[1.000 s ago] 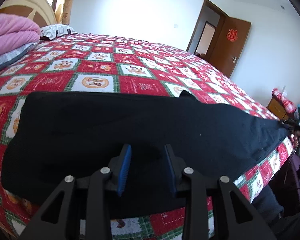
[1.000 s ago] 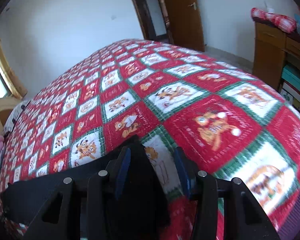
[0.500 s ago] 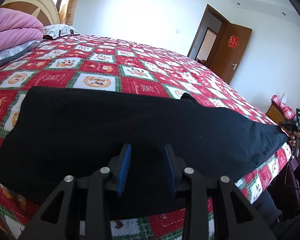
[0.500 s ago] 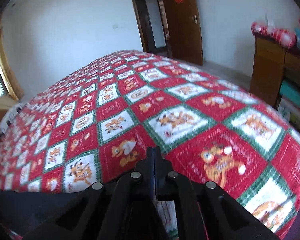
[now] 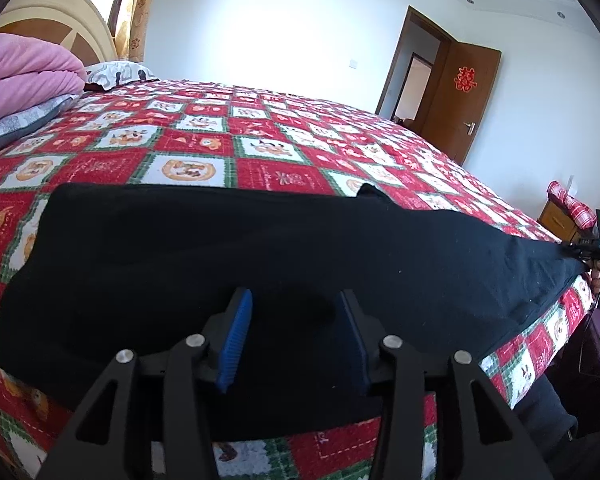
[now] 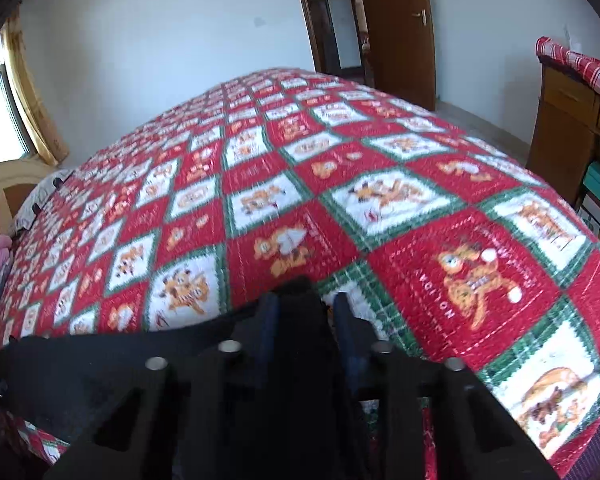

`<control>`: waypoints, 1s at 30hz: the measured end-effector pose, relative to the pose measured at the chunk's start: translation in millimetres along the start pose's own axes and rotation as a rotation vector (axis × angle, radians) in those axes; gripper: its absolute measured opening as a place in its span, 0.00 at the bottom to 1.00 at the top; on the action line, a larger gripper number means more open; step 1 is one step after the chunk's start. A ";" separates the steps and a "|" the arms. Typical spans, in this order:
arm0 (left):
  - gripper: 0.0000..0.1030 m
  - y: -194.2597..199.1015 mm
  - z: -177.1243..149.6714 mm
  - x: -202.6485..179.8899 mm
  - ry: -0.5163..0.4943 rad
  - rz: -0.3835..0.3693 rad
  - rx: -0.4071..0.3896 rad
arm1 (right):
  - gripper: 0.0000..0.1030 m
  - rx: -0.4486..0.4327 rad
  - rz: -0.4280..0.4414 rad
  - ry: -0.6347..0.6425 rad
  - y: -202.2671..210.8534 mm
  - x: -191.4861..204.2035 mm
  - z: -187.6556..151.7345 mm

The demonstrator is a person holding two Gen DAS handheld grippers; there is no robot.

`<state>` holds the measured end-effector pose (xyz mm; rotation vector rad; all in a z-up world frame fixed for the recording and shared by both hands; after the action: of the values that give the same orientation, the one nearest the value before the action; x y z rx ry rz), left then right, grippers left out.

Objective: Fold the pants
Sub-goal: 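Release the pants with the left gripper while the right gripper lowers its edge onto the bed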

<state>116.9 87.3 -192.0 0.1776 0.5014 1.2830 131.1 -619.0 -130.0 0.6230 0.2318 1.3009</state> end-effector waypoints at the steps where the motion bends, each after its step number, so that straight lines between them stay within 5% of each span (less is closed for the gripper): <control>1: 0.49 -0.4 -0.2 -0.6 -0.002 0.000 -0.002 | 0.15 0.000 0.001 -0.001 -0.6 -1.0 -0.8; 2: 0.50 -0.7 -0.6 -1.4 -0.005 0.000 -0.003 | 0.07 -0.002 0.002 -0.001 -0.2 -2.1 -0.9; 9: 0.54 -1.1 -1.5 -4.4 -0.007 0.004 -0.008 | 0.05 -0.122 0.001 0.056 22.2 14.4 21.0; 13: 0.54 -0.4 -1.9 -3.8 -0.001 0.001 -0.014 | 0.06 -0.070 -0.054 0.104 -1.1 20.5 22.3; 15: 0.54 -0.1 -1.9 -3.1 0.004 -0.002 -0.017 | 0.12 -0.001 -0.089 0.112 -16.9 17.4 14.2; 18: 0.54 0.7 -2.6 -3.7 0.003 0.000 -0.023 | 0.52 -0.022 -0.111 0.098 -3.6 12.5 10.6; 21: 0.54 4.0 -1.8 -9.3 -0.014 0.033 -0.029 | 0.53 -0.067 -0.165 0.087 30.3 11.0 6.2; 25: 0.58 11.4 -1.8 -15.1 0.000 0.061 -0.065 | 0.53 -0.085 -0.006 0.152 73.8 52.3 -15.2; 30: 0.64 15.8 -1.8 -23.9 -0.037 0.063 -0.079 | 0.53 0.009 0.143 0.396 78.0 134.2 -65.0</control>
<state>97.6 69.0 -181.1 0.1520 0.4157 1.3566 71.0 -462.5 -116.0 0.3891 0.5249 1.5572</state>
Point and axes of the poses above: each gripper's, at about its wrist camera, not at the fingertips, and y roughly against the way its jaws point, x to its left, z to its top, the point moved 1 cm from there along -y, roughly the way its jaws point, and after that the axes turned 11 degrees about -x, right-handed, at the moved point
